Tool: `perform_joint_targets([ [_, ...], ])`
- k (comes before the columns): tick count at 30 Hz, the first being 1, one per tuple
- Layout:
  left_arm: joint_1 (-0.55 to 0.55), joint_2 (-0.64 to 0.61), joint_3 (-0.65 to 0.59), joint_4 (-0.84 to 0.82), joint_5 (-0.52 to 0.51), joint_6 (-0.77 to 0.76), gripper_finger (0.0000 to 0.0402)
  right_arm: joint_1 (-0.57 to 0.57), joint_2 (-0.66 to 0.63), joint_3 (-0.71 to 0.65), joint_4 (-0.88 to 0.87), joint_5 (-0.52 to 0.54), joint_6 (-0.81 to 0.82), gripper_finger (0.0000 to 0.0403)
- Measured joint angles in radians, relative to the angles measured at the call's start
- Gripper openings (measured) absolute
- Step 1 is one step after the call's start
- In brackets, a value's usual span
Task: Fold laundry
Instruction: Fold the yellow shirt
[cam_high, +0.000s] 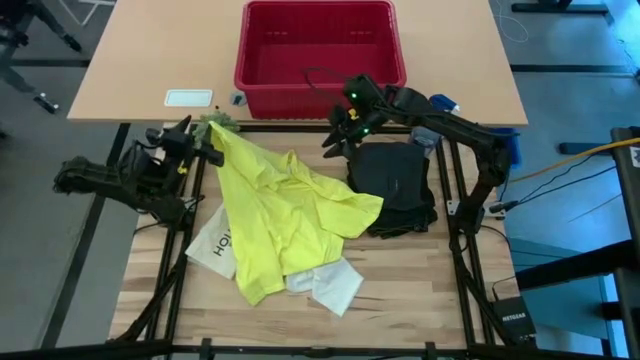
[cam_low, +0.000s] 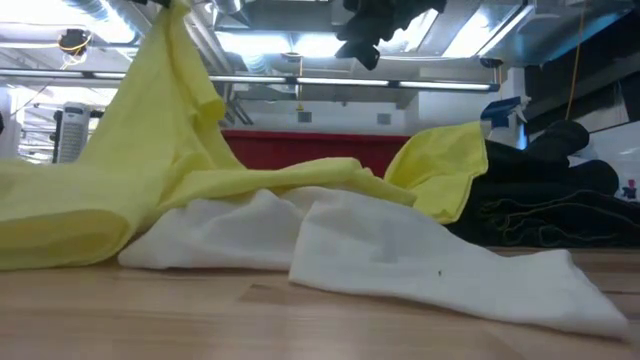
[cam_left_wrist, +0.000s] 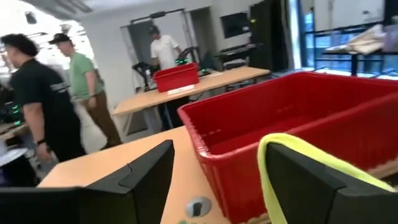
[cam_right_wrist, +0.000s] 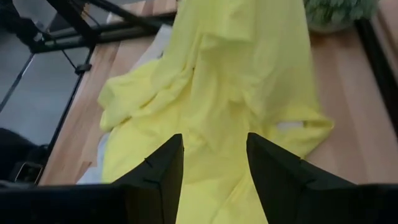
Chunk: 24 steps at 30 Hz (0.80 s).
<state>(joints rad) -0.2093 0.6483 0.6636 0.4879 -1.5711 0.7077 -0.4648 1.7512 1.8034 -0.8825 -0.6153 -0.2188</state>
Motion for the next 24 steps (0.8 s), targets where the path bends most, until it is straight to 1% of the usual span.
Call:
perform_joint_targets([
  [5,-0.072,0.001,0.0,0.059,0.0,-0.024,0.0239,0.0,0.0,0.0,-0.075,0.004,-0.023,0.0166],
  [7,-0.097,0.002,-0.002,0.048,0.0,-0.067,0.0239,0.0,0.001,0.0,-0.089,0.003,-0.024,0.0166],
  [9,-0.118,0.01,-0.03,0.031,0.0,-0.127,0.0239,0.0,0.001,0.0,-0.089,-0.004,-0.024,0.0166],
  [12,-0.14,0.015,-0.108,0.005,0.002,-0.28,0.0239,0.0,0.001,0.0,-0.071,-0.007,-0.023,0.0166],
  [16,-0.182,0.013,-0.206,0.009,0.0,-0.553,0.0239,0.0,0.001,0.0,-0.055,-0.015,-0.016,0.0166],
  [19,-0.226,0.017,-0.252,0.006,0.002,-0.743,0.0239,0.0,0.001,0.0,-0.058,-0.024,-0.014,0.0166],
  [20,-0.245,0.017,-0.26,0.006,0.003,-0.774,0.0239,0.0,0.001,0.0,-0.061,-0.024,-0.013,0.0166],
  [21,-0.266,0.016,-0.261,0.007,0.009,-0.778,0.0239,0.0,0.001,0.0,-0.064,-0.024,-0.014,0.0166],
  [24,-0.332,0.023,-0.261,0.007,0.004,-0.712,0.0239,0.0,0.001,0.0,-0.084,-0.024,-0.014,0.0166],
])
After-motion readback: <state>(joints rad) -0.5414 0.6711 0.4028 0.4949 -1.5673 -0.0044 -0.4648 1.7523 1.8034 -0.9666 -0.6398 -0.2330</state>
